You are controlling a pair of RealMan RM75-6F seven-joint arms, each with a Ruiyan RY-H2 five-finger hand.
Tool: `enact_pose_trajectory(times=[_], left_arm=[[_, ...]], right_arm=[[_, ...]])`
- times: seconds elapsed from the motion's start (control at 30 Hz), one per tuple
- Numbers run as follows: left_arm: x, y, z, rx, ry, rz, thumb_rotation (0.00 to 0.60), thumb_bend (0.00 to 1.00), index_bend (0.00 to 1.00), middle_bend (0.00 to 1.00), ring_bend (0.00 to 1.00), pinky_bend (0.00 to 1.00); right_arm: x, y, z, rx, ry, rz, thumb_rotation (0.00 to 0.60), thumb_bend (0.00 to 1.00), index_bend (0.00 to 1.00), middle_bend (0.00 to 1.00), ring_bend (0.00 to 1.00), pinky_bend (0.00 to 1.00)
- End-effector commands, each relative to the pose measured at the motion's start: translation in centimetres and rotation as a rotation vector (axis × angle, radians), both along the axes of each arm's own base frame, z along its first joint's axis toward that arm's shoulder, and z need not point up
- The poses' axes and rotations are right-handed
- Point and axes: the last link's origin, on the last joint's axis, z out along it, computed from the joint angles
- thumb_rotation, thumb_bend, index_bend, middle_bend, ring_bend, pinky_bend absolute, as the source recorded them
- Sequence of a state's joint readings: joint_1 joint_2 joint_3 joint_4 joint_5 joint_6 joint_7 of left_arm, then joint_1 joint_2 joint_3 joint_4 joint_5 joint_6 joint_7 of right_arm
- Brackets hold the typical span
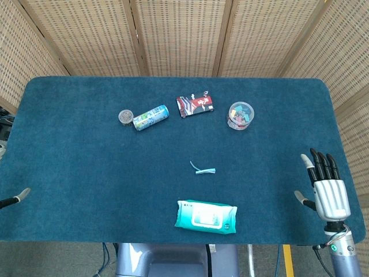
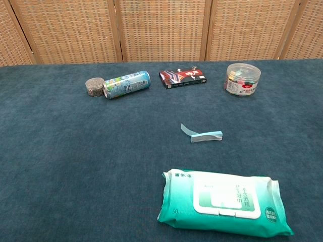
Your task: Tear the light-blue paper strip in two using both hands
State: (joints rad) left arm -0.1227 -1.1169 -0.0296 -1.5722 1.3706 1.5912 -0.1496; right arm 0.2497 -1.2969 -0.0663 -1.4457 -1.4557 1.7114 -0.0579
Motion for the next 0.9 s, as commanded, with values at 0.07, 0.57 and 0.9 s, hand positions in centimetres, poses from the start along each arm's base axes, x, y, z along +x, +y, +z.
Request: enact_pose_trajectory(times=[0.07,0.57,0.9], left_arm=[[-0.1,-0.1,0.0,-0.01,0.003,0.02,0.6,0.0,0.0,0.0,0.0,0.0],[-0.1,0.4,-0.1,-0.03,0.01,0.006,0.6,0.0,0.0,0.0,0.0,0.0],[-0.5,0.4,-0.1,-0.027,0.013,0.015,0.6,0.0,0.0,0.0,0.0,0.0]], right_arm=[[0.0,0.3,0.5,-0.006,0.0,0.004,0.6,0.0,0.06,0.0,0.0,0.0],[3.7,-3.7,-0.8,0.151,0.002,0.035,0.6,0.0,0.08,0.0,0.0,0.0],[10.3,-11.3,-6.1,0.377,-0.005,0.08,0.6,0.02,0.32,0.0,0.0,0.0]])
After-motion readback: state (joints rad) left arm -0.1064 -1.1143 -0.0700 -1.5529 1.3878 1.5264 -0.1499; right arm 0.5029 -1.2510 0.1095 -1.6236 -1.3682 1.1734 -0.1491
